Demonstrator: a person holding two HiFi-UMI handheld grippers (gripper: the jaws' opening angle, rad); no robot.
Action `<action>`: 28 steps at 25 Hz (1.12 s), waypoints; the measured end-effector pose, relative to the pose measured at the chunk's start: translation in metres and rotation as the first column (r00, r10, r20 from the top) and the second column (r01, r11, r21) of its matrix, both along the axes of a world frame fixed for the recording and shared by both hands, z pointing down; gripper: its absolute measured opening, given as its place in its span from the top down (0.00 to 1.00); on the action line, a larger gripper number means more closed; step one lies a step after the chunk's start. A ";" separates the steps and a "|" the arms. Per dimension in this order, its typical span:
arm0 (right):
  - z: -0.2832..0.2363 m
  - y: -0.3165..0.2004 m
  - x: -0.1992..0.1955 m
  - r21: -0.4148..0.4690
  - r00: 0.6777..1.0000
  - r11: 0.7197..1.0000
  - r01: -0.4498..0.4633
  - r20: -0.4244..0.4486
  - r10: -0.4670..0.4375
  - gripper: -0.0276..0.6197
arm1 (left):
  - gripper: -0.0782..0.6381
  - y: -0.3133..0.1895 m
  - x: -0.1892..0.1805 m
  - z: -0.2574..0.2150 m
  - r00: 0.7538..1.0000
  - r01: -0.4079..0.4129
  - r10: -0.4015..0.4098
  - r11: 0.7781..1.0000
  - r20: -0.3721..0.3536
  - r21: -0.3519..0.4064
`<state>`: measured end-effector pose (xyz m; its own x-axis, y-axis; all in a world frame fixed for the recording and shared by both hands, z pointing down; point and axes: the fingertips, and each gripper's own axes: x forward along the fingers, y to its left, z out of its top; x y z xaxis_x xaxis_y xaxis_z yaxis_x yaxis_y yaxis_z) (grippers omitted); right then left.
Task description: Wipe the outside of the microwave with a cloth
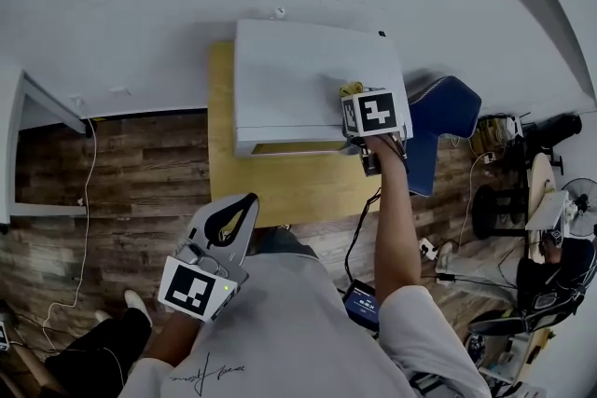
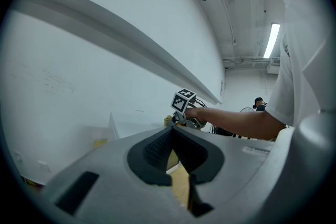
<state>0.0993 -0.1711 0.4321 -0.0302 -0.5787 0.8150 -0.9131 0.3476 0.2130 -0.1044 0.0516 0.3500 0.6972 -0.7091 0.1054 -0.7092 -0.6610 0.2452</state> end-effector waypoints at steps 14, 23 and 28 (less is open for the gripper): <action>0.001 0.003 -0.074 0.011 0.993 0.996 0.085 0.085 -0.086 0.77 | 0.90 0.002 -0.017 0.002 1.000 0.026 -0.026 1.000 -0.002 0.003; 0.000 0.007 -0.115 0.025 0.981 0.991 0.135 0.137 -0.137 0.77 | 0.90 0.002 -0.019 0.001 0.999 0.038 -0.038 0.999 -0.002 0.002; 0.000 0.010 -0.139 0.028 0.968 0.985 0.169 0.184 -0.171 0.77 | 0.90 0.002 -0.020 -0.001 0.999 0.047 -0.047 0.999 -0.007 0.007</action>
<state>-0.0402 -0.1610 0.4320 -0.2782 -0.5615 0.7793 -0.8648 0.4995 0.0512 -0.1241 0.0533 0.3485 0.6637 -0.7419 0.0955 -0.7380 -0.6287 0.2452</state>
